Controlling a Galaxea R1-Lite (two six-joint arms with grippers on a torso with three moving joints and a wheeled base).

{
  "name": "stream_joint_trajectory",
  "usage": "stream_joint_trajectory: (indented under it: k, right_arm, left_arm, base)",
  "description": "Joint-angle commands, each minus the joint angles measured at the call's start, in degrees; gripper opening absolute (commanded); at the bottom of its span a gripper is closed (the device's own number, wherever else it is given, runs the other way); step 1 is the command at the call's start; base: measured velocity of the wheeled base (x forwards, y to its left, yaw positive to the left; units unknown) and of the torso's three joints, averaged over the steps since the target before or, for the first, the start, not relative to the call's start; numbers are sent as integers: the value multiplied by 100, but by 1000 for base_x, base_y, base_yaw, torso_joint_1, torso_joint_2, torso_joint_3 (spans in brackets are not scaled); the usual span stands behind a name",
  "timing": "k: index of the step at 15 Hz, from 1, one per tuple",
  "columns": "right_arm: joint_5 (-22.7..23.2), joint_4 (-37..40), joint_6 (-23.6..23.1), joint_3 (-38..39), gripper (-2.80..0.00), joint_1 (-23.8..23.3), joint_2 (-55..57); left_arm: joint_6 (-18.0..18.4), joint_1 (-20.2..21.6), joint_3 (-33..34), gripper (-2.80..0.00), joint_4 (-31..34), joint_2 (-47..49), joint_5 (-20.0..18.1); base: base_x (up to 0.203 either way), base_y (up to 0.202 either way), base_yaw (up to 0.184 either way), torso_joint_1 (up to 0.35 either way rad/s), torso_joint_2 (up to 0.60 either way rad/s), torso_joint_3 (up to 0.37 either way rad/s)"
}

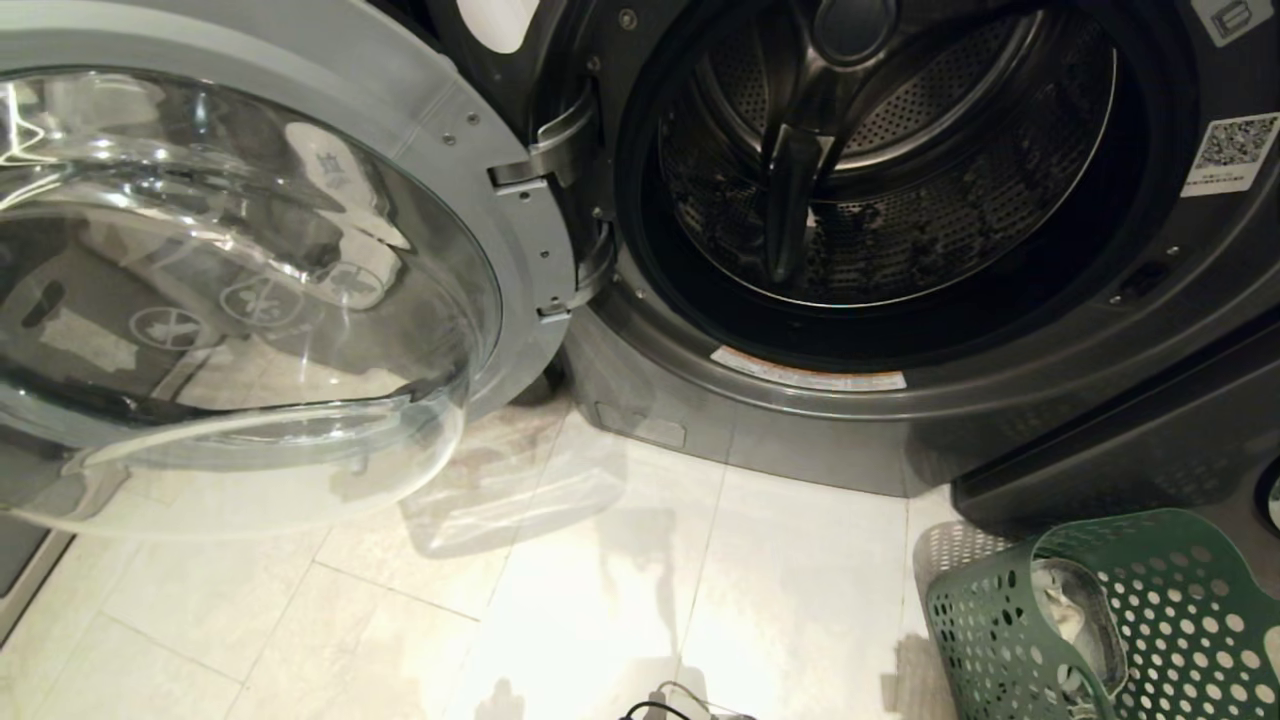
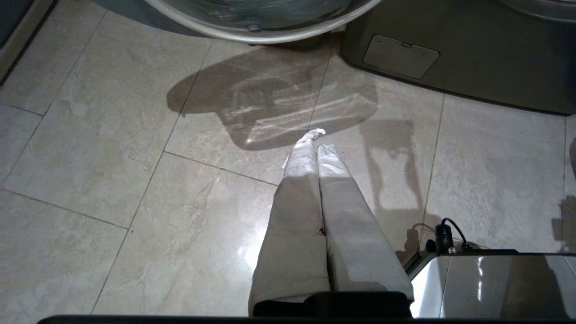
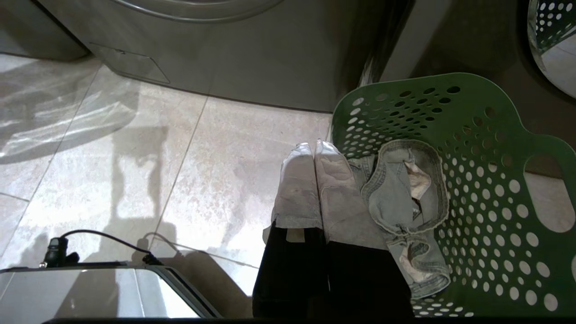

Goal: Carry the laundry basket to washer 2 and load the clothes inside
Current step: Place the clothes into the washing machine

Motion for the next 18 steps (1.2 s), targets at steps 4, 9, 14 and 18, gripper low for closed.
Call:
stream_joint_trajectory:
  k: [4,9,14,18]
  right_arm:
    - [-2,5,-86,0,-280,0,4]
    - [-11,-4,37,0,-280,0,4]
    - [-11,-4,37,0,-280,0,4]
    - [-11,-4,28,0,-280,0,4]
  left_arm:
    - [15,-3,-1,-280,-10,8,0]
    - [15,-9,-7,-280,-10,8,0]
    - [7,-6,0,-280,-10,8,0]
    - [7,-1,0,-280,-10,7,0]
  base:
    - [0,0,0,0,0,0]
    - [0,0,0,0,0,0]
    - [0,0,0,0,0,0]
    - [0,0,0,0,0,0]
